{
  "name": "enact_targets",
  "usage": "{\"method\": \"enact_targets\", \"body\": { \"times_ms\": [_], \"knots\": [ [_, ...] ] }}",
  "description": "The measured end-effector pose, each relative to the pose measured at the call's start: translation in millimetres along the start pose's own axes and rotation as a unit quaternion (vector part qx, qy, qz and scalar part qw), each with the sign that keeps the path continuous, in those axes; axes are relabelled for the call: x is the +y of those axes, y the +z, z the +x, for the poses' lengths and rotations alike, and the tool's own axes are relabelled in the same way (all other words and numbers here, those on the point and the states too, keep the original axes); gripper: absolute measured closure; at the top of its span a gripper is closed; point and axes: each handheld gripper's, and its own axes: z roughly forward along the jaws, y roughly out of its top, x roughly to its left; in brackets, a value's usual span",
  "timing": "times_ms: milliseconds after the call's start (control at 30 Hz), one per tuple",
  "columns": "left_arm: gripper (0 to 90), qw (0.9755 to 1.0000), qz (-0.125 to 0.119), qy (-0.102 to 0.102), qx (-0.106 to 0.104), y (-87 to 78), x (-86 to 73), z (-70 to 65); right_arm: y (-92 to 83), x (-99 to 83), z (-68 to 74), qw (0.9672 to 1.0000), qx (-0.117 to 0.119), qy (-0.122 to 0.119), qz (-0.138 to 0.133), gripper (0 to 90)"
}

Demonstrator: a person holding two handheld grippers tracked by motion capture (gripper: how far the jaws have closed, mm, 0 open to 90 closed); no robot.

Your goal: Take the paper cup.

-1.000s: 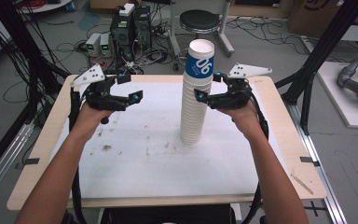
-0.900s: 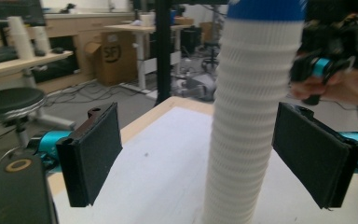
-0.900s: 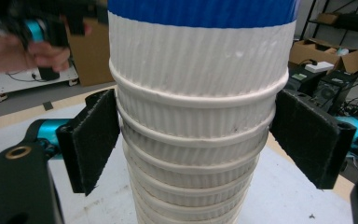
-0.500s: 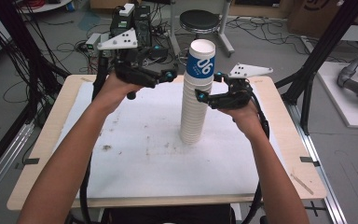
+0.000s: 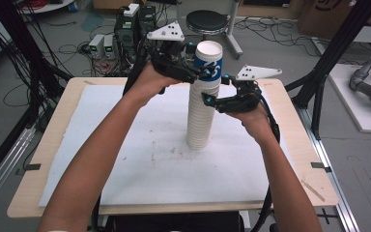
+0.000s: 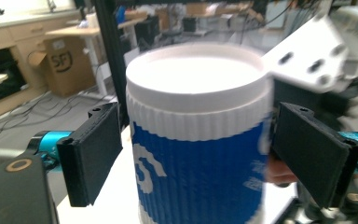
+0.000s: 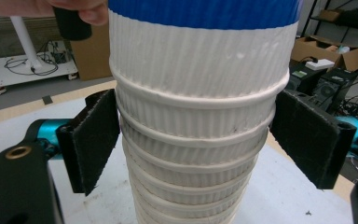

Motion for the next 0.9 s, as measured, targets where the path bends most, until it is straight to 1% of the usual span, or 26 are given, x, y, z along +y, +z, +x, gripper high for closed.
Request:
{"method": "enact_targets", "body": {
  "times_ms": [33, 100, 167, 233, 267, 300, 333, 367, 433, 500, 567, 600, 667, 700, 767, 800, 833, 867, 900],
  "knots": [
    [22.9, 1.0, -0.002, 0.003, -0.002, 1.1, -0.1, -0.6, -0.1, 0.0, 0.0, 1.0, 0.0, -0.001, 0.001, 16.5],
    [24.1, 1.0, 0.002, 0.005, 0.002, 2.4, 1.8, -1.6, -0.6, 0.1, -0.5, 1.0, -0.001, -0.001, 0.001, 16.5],
    [24.5, 1.0, 0.005, 0.005, -0.001, 2.3, 3.1, -1.3, -1.1, 0.0, -0.7, 1.0, 0.0, -0.001, 0.001, 16.5],
    [24.9, 1.0, -0.005, 0.007, -0.003, 0.7, 4.2, -1.0, -1.2, 0.0, -0.1, 1.0, 0.0, -0.001, 0.002, 16.5],
    [25.9, 0.9999, -0.016, 0.005, -0.002, -1.4, 5.9, -0.9, -0.9, 0.2, 0.5, 1.0, -0.002, -0.004, 0.002, 16.5],
    [26.4, 0.9994, -0.034, -0.001, 0.001, -4.2, 8.3, -0.7, -0.7, 0.2, 0.9, 1.0, -0.001, -0.003, 0.002, 16.5],
    [26.7, 0.9986, -0.053, -0.007, 0.003, -7.4, 11.4, -0.2, -0.7, 0.1, 0.8, 1.0, -0.001, -0.004, 0.002, 16.5],
    [26.7, 0.9976, -0.067, -0.011, 0.006, -10.8, 15.4, 0.2, -0.7, 0.1, 0.8, 1.0, -0.001, -0.004, 0.002, 16.5],
    [26.6, 0.9969, -0.078, -0.01, 0.012, -17.5, 24.8, 0.8, -0.8, -0.1, 0.5, 1.0, -0.003, -0.003, 0.002, 16.3],
    [26.6, 0.9954, -0.094, -0.005, 0.021, -25.4, 34.3, -0.1, -0.6, -0.1, 0.7, 1.0, -0.004, 0.0, 0.002, 16.2],
    [26.6, 0.993, -0.115, -0.004, 0.029, -34.8, 42.6, -1.5, -1.1, -1.0, 0.4, 1.0, -0.004, 0.003, 0.005, 15.9],
    [26.6, 0.9913, -0.127, -0.009, 0.031, -40.2, 45.8, -1.9, -1.1, -1.0, 0.4, 1.0, -0.004, 0.003, 0.005, 15.9],
    [26.6, 0.9886, -0.145, -0.013, 0.038, -51.9, 50.0, -2.1, -3.0, -3.0, 0.4, 1.0, -0.004, 0.005, 0.004, 16.1],
    [26.6, 0.9877, -0.151, -0.012, 0.04, -57.1, 50.6, -2.2, -4.3, -5.0, 0.3, 1.0, -0.003, 0.004, 0.004, 16.1],
    [26.6, 0.987, -0.154, -0.013, 0.044, -65.5, 49.7, -1.5, -8.2, -8.6, 0.7, 1.0, -0.006, 0.005, 0.005, 16.1],
    [26.6, 0.9869, -0.153, -0.013, 0.048, -70.0, 48.1, -1.1, -12.1, -11.6, 1.3, 0.9999, -0.009, 0.001, 0.009, 16.1],
    [26.6, 0.9873, -0.15, -0.011, 0.052, -74.5, 45.6, -0.7, -12.1, -11.6, 1.3, 0.9999, -0.009, 0.001, 0.009, 16.1],
    [26.5, 0.9873, -0.148, -0.013, 0.058, -78.8, 41.9, -0.7, -17.9, -14.5, 2.7, 0.9998, -0.013, -0.003, 0.015, 16.2],
    [26.5, 0.9874, -0.146, -0.013, 0.061, -83.3, 36.9, 0.0, -21.3, -16.4, 2.8, 0.9998, -0.014, -0.006, 0.014, 16.3]
  ]
}}
